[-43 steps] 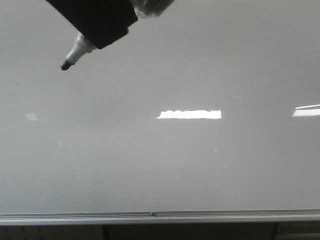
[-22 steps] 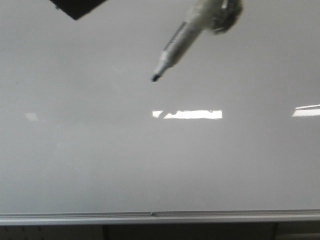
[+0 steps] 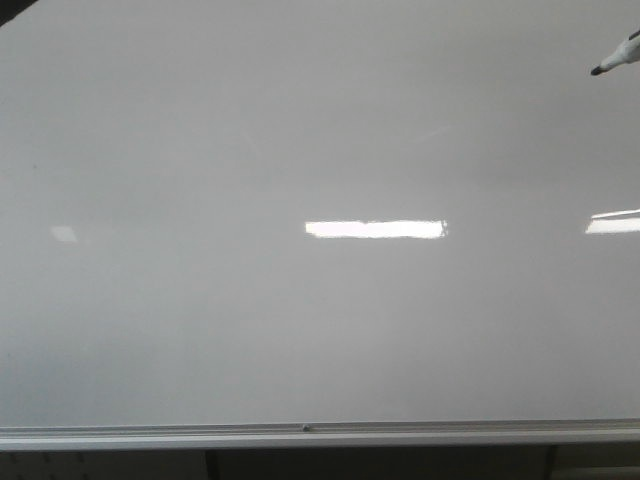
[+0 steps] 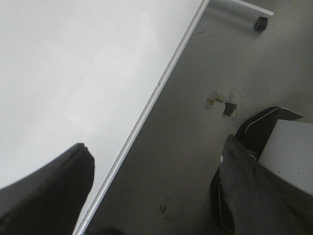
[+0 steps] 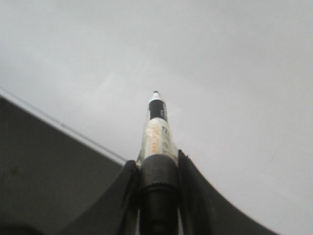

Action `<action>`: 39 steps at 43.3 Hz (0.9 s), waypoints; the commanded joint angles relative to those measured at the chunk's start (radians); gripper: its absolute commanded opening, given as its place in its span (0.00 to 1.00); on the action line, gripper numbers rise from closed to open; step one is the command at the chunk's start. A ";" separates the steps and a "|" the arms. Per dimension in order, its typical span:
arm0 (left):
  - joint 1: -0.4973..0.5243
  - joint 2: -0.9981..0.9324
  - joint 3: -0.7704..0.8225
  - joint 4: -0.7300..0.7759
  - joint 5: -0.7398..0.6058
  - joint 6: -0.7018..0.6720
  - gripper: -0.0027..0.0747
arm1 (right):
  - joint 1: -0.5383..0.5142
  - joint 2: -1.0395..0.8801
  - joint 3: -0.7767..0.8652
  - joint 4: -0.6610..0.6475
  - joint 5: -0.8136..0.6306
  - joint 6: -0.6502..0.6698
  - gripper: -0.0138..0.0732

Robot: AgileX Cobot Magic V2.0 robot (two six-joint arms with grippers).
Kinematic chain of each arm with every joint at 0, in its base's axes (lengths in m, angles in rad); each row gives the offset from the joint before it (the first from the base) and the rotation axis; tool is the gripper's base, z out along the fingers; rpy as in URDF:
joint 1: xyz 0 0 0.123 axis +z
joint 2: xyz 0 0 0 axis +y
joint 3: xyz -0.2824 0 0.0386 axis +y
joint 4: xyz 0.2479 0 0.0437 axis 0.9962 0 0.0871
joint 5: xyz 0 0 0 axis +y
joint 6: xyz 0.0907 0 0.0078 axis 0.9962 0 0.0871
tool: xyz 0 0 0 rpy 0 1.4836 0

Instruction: Write number 2 on whiteboard

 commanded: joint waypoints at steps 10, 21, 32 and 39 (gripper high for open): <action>0.012 -0.022 -0.025 -0.036 -0.105 -0.013 0.70 | 0.040 -0.128 0.266 0.316 -0.470 -0.200 0.19; 0.012 -0.022 -0.025 -0.036 -0.105 -0.013 0.70 | 0.068 -0.003 0.261 0.316 -0.665 -0.231 0.19; 0.012 -0.022 -0.025 -0.036 -0.107 -0.013 0.70 | 0.068 0.108 0.258 0.316 -0.802 -0.231 0.09; 0.012 -0.020 -0.025 -0.036 -0.107 -0.013 0.70 | 0.071 0.148 0.227 0.316 -0.810 -0.231 0.09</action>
